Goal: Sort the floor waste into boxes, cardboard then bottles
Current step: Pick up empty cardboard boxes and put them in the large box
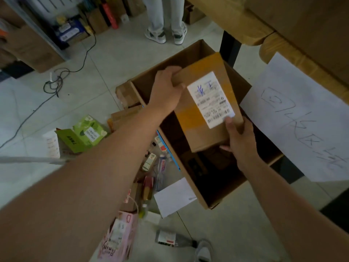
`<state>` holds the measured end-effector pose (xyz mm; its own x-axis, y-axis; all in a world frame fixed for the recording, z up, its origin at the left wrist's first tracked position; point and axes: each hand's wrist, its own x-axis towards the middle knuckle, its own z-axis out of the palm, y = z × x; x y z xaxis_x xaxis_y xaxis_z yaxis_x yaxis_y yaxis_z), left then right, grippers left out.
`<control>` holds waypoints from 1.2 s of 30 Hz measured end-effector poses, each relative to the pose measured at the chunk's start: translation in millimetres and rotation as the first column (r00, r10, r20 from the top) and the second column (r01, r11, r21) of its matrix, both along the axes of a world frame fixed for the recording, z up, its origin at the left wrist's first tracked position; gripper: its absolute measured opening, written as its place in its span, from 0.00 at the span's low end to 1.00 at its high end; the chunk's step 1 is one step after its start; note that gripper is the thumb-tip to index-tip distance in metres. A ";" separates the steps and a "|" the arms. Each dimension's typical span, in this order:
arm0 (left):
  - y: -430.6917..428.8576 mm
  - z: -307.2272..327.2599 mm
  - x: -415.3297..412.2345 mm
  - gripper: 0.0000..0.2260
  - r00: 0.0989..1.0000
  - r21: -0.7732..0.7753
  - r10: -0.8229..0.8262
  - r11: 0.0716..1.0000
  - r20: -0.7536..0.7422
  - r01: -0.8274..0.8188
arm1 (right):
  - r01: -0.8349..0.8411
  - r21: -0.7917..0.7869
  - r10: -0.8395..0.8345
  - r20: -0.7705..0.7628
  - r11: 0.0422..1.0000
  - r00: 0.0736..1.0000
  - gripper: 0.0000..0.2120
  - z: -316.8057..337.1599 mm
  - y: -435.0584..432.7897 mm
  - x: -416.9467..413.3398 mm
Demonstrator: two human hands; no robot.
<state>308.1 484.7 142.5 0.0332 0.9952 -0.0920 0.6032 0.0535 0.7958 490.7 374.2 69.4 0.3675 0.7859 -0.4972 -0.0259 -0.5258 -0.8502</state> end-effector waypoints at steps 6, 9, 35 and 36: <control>45.1 -21.8 -17.1 0.29 0.994 -0.092 0.015 0.995 -0.105 -0.025 | -0.128 -0.029 0.130 0.086 0.991 0.988 0.32 -20.1 59.1 -2.2; 48.8 -33.0 -33.7 0.37 0.963 -0.172 0.057 0.979 -0.262 -0.105 | -0.284 -0.143 0.282 -0.035 0.948 0.959 0.35 -36.6 76.8 -24.6; -241.3 -123.7 -116.0 0.11 0.812 -0.232 0.431 0.901 0.394 -0.366 | -0.235 0.127 0.266 -0.399 0.964 0.877 0.07 14.4 -122.9 -149.1; -270.0 -132.0 -123.1 0.09 0.814 -0.291 0.423 0.900 0.399 -0.325 | -0.240 0.097 0.258 -0.418 0.966 0.871 0.08 6.7 -148.6 -157.6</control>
